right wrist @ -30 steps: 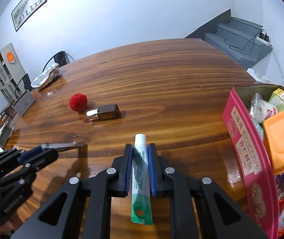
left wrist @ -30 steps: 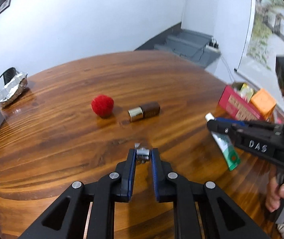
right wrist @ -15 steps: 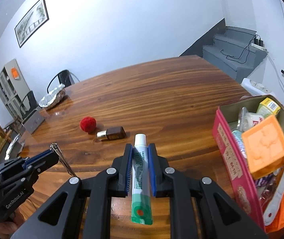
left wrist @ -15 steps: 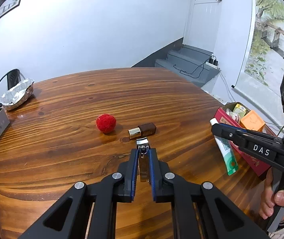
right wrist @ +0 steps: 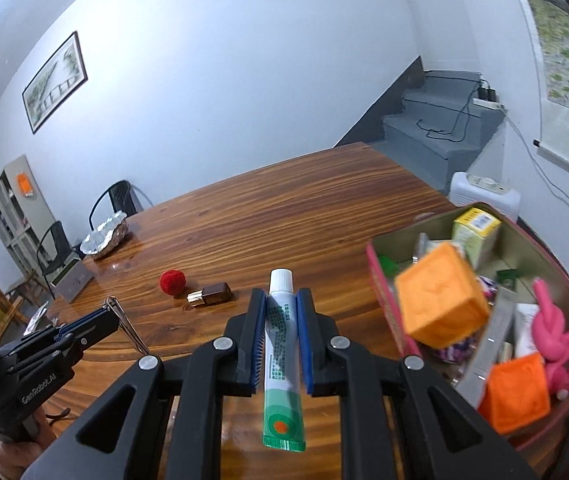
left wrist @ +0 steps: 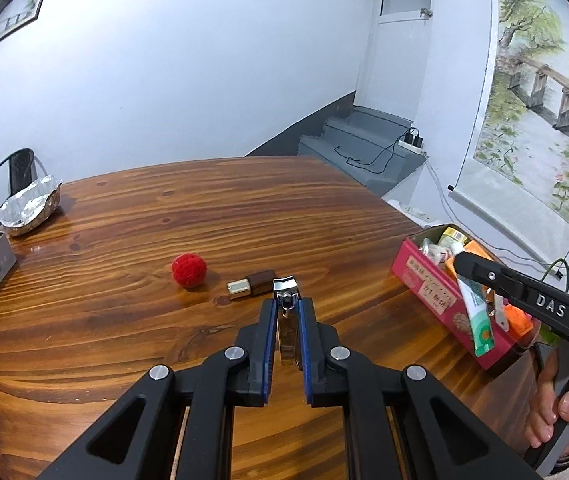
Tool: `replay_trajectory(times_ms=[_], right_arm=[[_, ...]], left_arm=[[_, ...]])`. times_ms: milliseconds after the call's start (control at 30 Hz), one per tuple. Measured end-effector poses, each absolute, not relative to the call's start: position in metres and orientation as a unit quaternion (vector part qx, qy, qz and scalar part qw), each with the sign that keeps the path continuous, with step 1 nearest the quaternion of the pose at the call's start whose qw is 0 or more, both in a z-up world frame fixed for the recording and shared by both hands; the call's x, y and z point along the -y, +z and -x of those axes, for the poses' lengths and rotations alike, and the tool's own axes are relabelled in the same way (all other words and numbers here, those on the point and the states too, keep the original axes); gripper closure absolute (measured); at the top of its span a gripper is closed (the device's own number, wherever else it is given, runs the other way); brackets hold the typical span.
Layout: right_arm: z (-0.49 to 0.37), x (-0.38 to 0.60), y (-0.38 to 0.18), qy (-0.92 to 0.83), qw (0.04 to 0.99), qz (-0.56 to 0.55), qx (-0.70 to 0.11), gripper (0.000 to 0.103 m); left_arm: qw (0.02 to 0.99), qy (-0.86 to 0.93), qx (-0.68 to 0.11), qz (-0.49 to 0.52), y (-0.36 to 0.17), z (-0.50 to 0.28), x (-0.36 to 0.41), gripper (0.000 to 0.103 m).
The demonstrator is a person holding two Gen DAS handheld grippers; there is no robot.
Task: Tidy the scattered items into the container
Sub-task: 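Carry the nail clipper and toothpaste tube with both tools over the tin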
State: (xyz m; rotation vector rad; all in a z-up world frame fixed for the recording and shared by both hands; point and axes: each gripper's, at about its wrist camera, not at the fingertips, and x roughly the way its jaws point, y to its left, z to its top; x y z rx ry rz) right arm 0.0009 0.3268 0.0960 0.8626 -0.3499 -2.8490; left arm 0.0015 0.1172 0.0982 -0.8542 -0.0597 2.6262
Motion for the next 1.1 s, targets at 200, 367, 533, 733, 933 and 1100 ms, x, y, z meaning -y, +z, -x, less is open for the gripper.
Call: replay_trajectory(times_ms=[200,367,533,733,933,1100], right_arm=[[-0.022,-0.345,0.108,-0.952,0.068,-0.272,0.124,0.086],[-0.042,-0.358,0.120,-0.957,0.062,-0.252,0.132,0.086],[-0.055,-0.369,0.128,-0.960,0.054,-0.241,0.134,0.086],[-0.068,-0.383,0.133,-0.962,0.047,-0.230,0.138,0.086],[-0.076,-0.399,0.135,-0.963,0.034,-0.223,0.146,0.086],[-0.081,-0.415,0.135,-0.963,0.023,-0.217,0.157,0.086]], left_arm=[[0.200,0.937,0.017,0.286,0.114,-0.019,-0.131,0.091],[0.211,0.939,0.009,0.273,0.128,-0.029,-0.144,0.091],[0.223,0.940,0.005,0.258,0.139,-0.043,-0.156,0.091],[0.234,0.941,0.001,0.245,0.150,-0.056,-0.171,0.091],[0.246,0.940,-0.005,0.238,0.157,-0.065,-0.184,0.091],[0.255,0.938,-0.011,0.233,0.161,-0.068,-0.197,0.091]])
